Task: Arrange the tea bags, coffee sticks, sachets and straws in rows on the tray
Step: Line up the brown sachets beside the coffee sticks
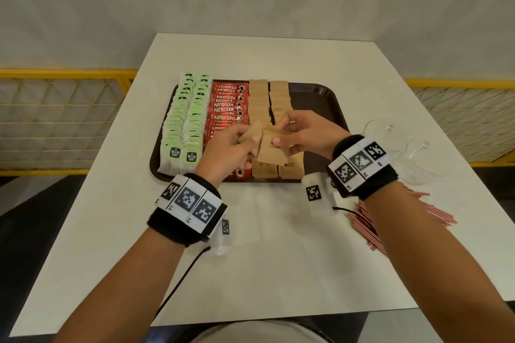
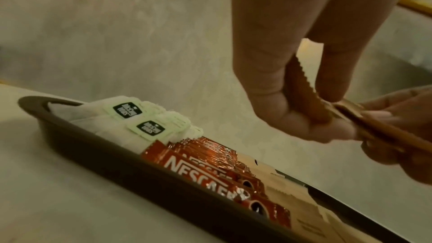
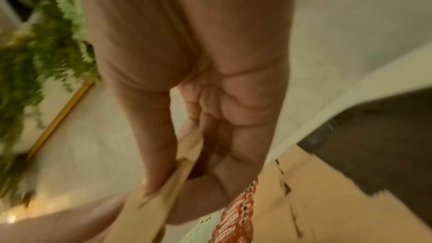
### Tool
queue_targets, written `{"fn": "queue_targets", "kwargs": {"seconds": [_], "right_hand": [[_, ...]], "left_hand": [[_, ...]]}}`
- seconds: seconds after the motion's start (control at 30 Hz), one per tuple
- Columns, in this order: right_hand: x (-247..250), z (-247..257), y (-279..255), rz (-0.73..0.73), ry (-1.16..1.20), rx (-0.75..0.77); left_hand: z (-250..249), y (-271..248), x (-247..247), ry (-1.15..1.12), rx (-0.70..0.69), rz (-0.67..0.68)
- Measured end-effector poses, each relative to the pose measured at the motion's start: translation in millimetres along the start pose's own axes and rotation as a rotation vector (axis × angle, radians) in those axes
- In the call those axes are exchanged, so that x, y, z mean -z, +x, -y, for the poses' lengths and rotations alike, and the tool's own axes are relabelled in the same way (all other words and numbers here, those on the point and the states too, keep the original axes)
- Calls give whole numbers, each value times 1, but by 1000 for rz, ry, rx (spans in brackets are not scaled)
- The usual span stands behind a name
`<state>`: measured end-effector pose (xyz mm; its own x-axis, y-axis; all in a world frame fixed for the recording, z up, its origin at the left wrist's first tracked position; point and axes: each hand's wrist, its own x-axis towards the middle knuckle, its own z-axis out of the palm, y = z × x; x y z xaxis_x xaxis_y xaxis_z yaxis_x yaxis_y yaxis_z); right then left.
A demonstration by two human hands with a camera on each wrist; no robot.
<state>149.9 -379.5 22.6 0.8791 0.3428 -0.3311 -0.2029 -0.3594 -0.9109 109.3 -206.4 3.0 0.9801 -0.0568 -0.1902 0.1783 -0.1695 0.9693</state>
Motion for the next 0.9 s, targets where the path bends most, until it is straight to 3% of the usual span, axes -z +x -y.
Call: {"fn": "queue_targets", "kwargs": {"seconds": [0.17, 0.33, 0.6, 0.73, 0.9], "right_hand": [[-10, -24, 7, -142, 118, -173], [-25, -31, 10, -219, -1, -240], [-25, -19, 9, -188, -299, -310], [-21, -21, 5, -139, -281, -293], [10, -18, -7, -98, -92, -231]], "left_hand": [[1, 0, 10, -144, -2, -171], [4, -3, 8, -155, -19, -154], [6, -4, 8, -178, 2, -135], [9, -3, 10, -182, 31, -118], [10, 1, 14, -91, 37, -104]]}}
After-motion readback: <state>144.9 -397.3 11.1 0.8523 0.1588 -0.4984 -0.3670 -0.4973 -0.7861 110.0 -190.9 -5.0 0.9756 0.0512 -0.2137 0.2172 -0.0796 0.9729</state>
